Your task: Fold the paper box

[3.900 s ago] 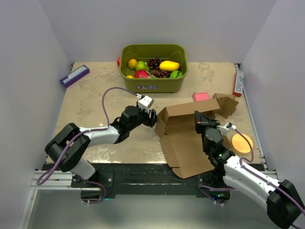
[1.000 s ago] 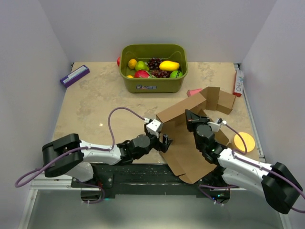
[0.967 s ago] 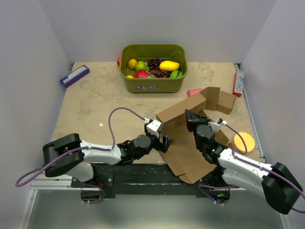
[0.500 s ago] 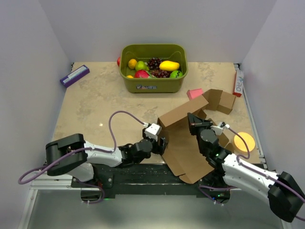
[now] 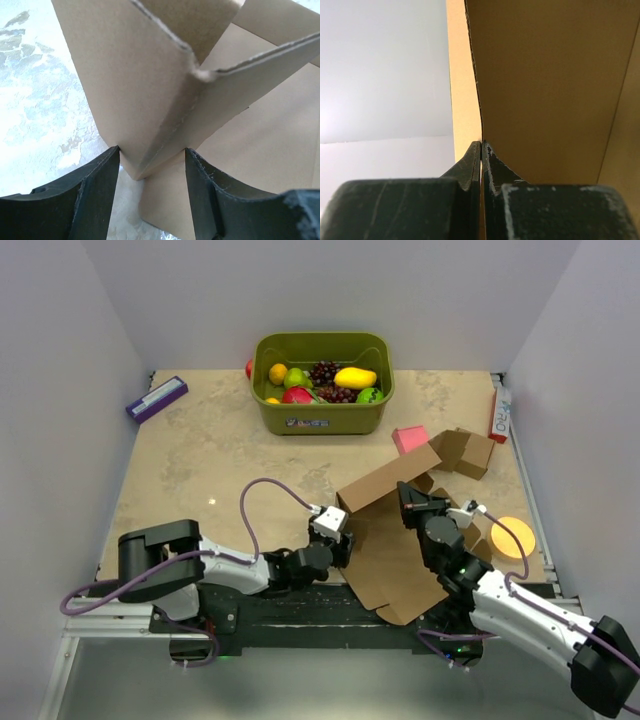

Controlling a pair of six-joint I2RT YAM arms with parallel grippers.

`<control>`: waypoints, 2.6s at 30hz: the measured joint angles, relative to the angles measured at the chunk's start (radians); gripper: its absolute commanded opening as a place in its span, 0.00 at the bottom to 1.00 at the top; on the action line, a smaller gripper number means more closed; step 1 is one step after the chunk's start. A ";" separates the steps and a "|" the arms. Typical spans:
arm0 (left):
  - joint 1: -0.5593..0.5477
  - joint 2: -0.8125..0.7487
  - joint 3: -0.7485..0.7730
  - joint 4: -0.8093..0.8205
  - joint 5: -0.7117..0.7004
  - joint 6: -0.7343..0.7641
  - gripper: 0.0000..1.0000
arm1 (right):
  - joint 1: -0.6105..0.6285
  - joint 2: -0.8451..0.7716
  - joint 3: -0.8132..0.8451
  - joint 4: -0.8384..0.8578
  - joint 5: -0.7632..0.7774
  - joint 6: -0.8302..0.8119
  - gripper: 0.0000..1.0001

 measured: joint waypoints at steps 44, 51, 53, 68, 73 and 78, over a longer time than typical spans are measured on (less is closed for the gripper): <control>-0.047 0.274 0.204 -0.027 -0.359 0.312 0.33 | -0.002 -0.116 0.117 -0.318 -0.033 0.011 0.00; -0.046 0.281 0.177 0.061 -0.341 0.417 0.20 | -0.006 -0.114 0.145 -0.355 -0.032 0.006 0.00; -0.042 0.280 0.163 0.087 -0.327 0.420 0.18 | -0.006 -0.114 0.148 -0.360 -0.032 0.002 0.03; 0.132 0.021 0.085 0.040 -0.013 0.379 0.09 | -0.005 -0.113 0.208 -0.375 -0.100 -0.293 0.88; 0.169 -0.002 0.056 0.011 0.091 0.410 0.07 | -0.005 -0.108 0.236 -0.374 -0.129 -0.387 0.93; 0.187 -0.002 0.038 -0.005 0.154 0.435 0.07 | -0.005 -0.121 0.220 -0.344 -0.153 -0.406 0.94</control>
